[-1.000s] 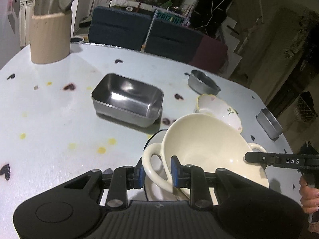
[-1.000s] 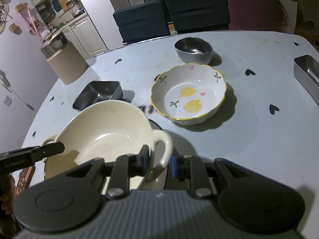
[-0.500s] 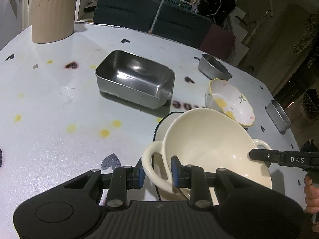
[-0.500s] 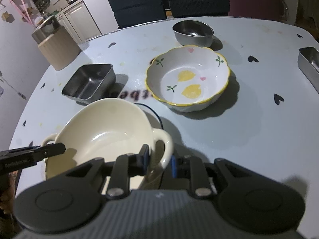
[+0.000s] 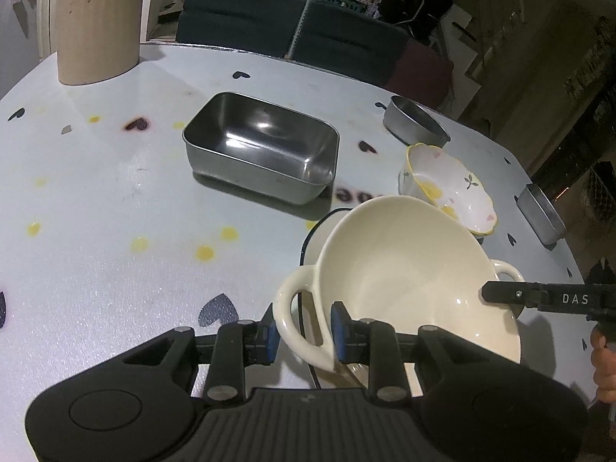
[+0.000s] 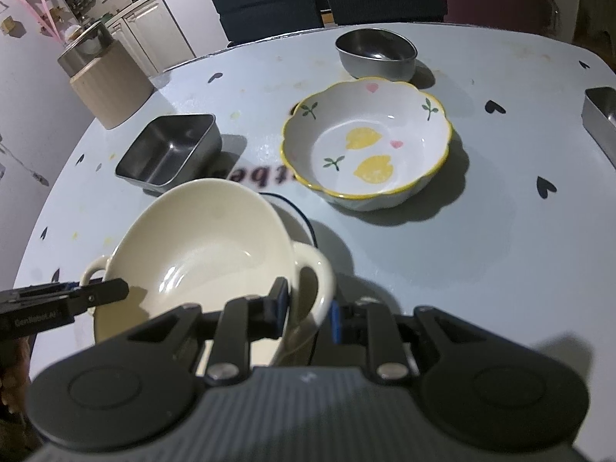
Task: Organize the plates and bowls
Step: 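Lower the cream bowl onto the white plate and open the right gripper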
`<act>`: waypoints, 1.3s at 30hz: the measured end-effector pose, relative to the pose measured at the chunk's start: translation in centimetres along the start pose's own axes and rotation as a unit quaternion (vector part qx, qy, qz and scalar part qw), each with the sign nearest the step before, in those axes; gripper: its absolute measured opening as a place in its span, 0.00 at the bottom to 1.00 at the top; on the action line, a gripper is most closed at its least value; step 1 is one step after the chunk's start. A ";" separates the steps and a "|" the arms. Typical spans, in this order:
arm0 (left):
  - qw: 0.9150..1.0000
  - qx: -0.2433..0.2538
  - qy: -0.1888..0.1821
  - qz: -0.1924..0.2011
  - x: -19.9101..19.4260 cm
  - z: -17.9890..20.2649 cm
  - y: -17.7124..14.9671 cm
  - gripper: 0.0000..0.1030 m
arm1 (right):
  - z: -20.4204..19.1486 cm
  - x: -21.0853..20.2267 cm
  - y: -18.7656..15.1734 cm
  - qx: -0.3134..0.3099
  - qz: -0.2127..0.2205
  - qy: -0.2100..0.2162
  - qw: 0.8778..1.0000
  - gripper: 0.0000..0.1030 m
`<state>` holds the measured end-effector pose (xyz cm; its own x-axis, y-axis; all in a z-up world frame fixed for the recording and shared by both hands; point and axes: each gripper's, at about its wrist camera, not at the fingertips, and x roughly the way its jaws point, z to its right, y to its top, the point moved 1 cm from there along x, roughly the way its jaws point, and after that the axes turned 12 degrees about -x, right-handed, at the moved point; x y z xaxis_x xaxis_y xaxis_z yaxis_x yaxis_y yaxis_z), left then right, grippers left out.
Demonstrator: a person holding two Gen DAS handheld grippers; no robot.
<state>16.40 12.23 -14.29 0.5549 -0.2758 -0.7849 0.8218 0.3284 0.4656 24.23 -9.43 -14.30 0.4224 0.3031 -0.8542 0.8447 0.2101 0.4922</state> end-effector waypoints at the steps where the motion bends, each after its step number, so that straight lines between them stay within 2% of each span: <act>1: 1.000 0.002 0.001 0.000 0.0 0.1 0.0 0.28 | 0.0 0.1 0.0 0.002 -0.002 0.001 1.000 0.26; 18: 1.000 0.008 0.003 -0.009 0.1 0.1 0.2 0.30 | 0.3 0.7 0.1 -0.004 -0.006 0.009 1.000 0.28; 23: 1.000 0.013 0.004 -0.010 0.1 0.2 0.2 0.31 | 0.1 0.5 0.1 -0.018 -0.005 -0.001 1.000 0.29; 25: 1.000 0.018 0.008 -0.010 0.1 0.3 0.2 0.32 | -0.1 0.5 0.1 -0.025 -0.005 -0.008 1.000 0.31; 30: 1.000 0.024 0.009 -0.010 0.1 0.3 0.2 0.32 | -0.2 0.6 0.0 -0.034 -0.006 -0.027 0.999 0.47; 33: 1.000 0.025 0.010 -0.010 0.1 0.3 0.2 0.33 | 0.1 0.6 -0.1 -0.030 -0.007 -0.030 0.999 0.53; 35: 1.000 0.025 0.013 -0.010 0.1 0.3 0.1 0.36 | 0.5 0.7 -0.1 -0.020 -0.010 -0.025 0.999 0.53; 39: 0.999 0.026 0.015 -0.012 0.2 0.3 0.2 0.37 | 1.4 0.9 -0.3 0.004 -0.012 -0.004 1.000 0.53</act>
<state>16.70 11.97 -14.30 0.5317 -0.2564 -0.8072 0.8407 0.2752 0.4664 24.80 -10.53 -15.42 0.4044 0.2912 -0.8670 0.8573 0.2095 0.4702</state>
